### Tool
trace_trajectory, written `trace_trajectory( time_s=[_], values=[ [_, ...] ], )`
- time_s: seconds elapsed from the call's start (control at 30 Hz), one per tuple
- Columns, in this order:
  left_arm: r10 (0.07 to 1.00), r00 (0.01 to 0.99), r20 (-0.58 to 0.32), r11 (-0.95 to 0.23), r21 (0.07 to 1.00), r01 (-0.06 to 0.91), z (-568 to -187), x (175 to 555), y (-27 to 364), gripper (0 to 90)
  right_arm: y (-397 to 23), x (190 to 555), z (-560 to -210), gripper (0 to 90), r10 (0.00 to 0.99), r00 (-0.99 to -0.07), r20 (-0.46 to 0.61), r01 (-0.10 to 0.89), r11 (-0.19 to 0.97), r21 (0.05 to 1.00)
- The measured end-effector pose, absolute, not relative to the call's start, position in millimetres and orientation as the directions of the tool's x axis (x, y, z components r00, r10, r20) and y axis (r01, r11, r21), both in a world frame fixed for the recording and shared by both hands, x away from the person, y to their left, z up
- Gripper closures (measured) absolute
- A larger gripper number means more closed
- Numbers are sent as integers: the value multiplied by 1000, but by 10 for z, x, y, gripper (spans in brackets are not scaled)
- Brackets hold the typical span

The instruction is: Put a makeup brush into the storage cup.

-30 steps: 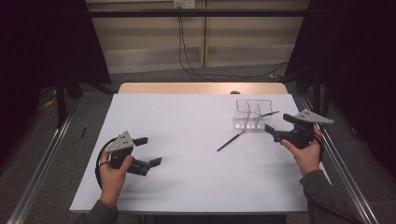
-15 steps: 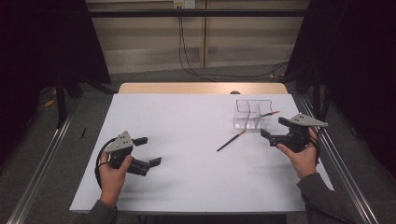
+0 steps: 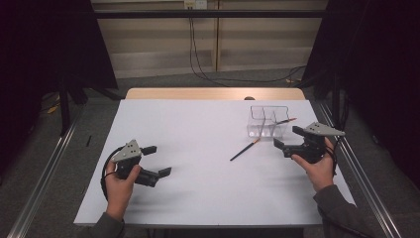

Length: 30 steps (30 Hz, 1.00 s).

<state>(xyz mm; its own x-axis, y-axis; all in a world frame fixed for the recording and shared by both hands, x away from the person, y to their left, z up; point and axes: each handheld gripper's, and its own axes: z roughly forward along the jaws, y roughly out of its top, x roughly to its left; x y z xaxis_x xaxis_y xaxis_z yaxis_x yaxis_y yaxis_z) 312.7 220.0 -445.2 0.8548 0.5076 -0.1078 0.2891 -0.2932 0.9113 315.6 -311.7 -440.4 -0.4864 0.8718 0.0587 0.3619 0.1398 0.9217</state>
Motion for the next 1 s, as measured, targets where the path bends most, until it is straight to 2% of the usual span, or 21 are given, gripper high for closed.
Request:
trace_trajectory(
  time_s=[0.37,1.0],
  values=[
    [509,853,-112,-288,912,292,-4454,3126,2204,17,-3076,3148,-4409,58,867,-493,66,363,137,922],
    [513,852,-109,-294,910,293,-4451,3129,2198,16,-3033,2925,-4465,51,852,-519,65,355,146,924]
  ],
)
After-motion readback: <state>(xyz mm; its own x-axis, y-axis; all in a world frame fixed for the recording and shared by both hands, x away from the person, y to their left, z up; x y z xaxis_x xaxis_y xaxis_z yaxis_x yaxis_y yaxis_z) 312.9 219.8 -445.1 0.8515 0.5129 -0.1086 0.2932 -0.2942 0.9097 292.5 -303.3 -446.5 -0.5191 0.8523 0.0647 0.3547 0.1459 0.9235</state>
